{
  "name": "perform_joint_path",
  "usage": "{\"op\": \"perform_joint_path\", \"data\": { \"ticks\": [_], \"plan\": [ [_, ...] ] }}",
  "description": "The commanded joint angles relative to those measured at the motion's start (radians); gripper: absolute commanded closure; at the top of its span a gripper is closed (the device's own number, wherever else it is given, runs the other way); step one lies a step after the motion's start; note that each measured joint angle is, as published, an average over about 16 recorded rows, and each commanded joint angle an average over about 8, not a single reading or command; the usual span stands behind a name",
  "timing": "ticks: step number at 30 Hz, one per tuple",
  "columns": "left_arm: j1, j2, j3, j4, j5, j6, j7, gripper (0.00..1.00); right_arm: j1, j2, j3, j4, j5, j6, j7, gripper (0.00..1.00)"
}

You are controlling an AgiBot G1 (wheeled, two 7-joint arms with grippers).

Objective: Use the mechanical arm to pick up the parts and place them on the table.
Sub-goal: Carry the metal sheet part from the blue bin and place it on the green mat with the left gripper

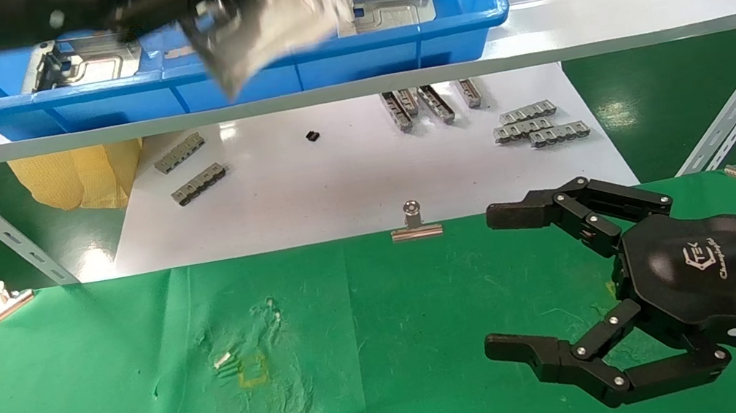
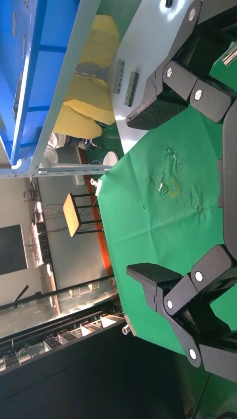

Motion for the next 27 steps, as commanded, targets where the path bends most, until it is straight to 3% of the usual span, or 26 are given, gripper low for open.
{"op": "perform_joint_path", "data": {
  "ticks": [1,8,16,20,27],
  "plan": [
    [0.002,-0.022,-0.005,-0.006,-0.009,0.09,0.035,1.0,0.0,0.0,0.0,0.0,0.0,0.0,0.0,0.0],
    [0.077,-0.105,0.057,-0.183,-0.07,0.127,0.077,1.0,0.0,0.0,0.0,0.0,0.0,0.0,0.0,0.0],
    [0.201,-0.24,0.209,-0.435,-0.177,0.115,0.074,1.0,0.0,0.0,0.0,0.0,0.0,0.0,0.0,0.0],
    [0.24,-0.253,0.28,-0.424,-0.164,0.103,0.112,1.0,0.0,0.0,0.0,0.0,0.0,0.0,0.0,0.0],
    [0.287,-0.196,0.358,-0.304,-0.103,0.087,0.251,1.0,0.0,0.0,0.0,0.0,0.0,0.0,0.0,0.0]
  ]
}}
